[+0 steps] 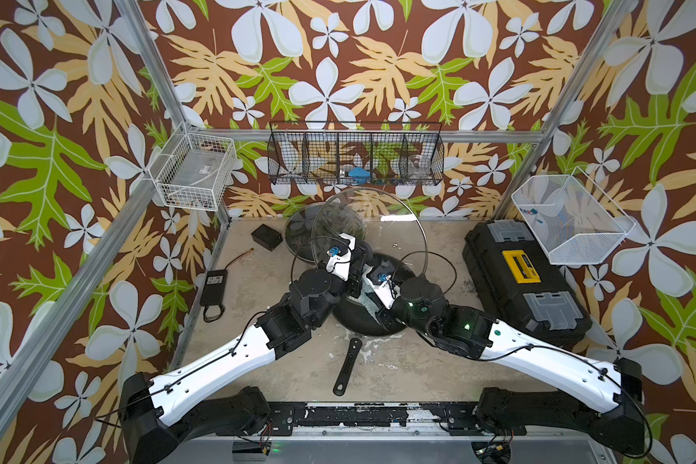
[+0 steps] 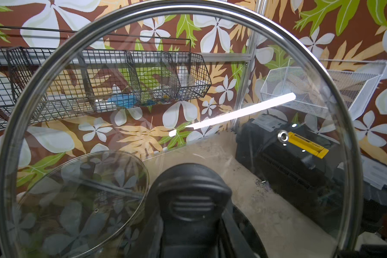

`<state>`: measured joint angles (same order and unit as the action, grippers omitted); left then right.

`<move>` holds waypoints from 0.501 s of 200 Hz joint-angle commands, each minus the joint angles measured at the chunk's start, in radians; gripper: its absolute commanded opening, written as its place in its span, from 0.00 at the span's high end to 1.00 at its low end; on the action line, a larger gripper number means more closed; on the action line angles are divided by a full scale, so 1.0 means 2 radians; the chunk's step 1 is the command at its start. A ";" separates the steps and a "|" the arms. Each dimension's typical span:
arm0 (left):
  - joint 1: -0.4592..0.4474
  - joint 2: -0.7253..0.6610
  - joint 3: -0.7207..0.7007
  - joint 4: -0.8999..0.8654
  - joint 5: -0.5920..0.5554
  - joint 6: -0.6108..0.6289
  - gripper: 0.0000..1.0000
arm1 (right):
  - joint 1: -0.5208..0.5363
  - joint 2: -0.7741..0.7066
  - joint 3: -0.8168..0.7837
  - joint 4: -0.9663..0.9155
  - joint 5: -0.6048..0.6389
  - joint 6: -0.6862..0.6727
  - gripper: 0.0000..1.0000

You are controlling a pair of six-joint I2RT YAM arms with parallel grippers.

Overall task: Wipe the pot lid with a cloth
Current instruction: Wipe the pot lid.

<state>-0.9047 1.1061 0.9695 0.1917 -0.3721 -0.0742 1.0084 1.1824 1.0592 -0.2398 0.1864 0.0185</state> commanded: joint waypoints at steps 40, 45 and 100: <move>-0.002 -0.016 -0.026 0.118 0.070 0.148 1.00 | -0.041 -0.057 0.014 -0.022 0.056 -0.019 1.00; -0.001 -0.019 -0.030 0.117 0.086 0.177 1.00 | -0.046 -0.057 0.019 -0.024 0.055 -0.021 1.00; -0.001 -0.062 -0.107 0.108 0.217 0.539 1.00 | -0.066 -0.016 0.105 -0.034 0.052 -0.059 1.00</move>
<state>-0.9039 1.0222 0.7967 0.2684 -0.1692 0.5648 0.8856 1.1122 1.2068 -0.3096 0.1936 -0.0471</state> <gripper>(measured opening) 0.343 0.077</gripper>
